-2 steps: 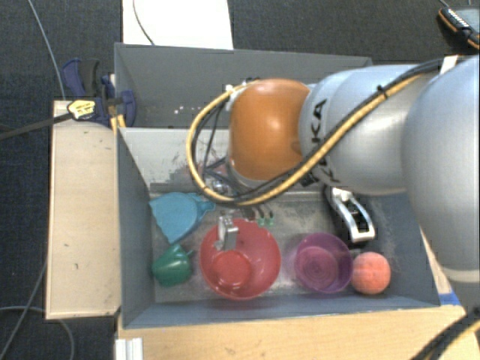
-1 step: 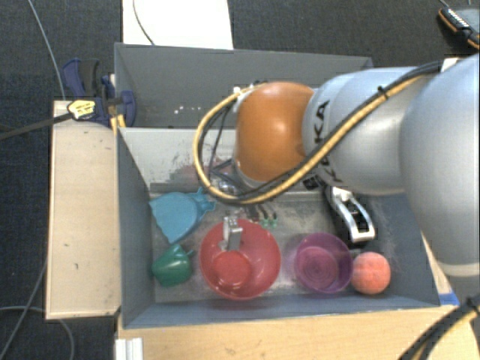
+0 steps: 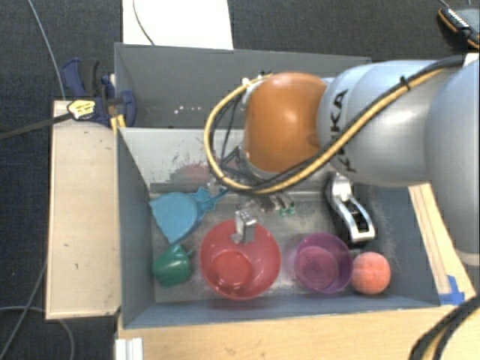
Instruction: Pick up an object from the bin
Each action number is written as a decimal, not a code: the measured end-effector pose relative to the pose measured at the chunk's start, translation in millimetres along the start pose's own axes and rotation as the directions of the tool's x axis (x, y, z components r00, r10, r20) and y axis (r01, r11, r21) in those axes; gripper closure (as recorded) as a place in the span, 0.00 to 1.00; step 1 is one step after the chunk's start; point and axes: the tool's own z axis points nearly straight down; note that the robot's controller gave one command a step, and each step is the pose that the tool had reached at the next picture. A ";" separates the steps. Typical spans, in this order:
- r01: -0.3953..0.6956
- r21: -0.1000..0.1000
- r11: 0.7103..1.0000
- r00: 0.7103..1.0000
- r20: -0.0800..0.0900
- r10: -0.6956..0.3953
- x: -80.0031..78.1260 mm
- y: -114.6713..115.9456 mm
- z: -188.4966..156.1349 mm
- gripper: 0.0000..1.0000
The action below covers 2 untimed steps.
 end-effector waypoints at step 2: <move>-0.105 0.000 0.994 0.994 -0.003 0.105 33.4 -4.4 -10.0 0.00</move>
Offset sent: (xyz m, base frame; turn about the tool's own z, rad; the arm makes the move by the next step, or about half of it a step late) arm -0.0419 -0.0236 0.0172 0.0140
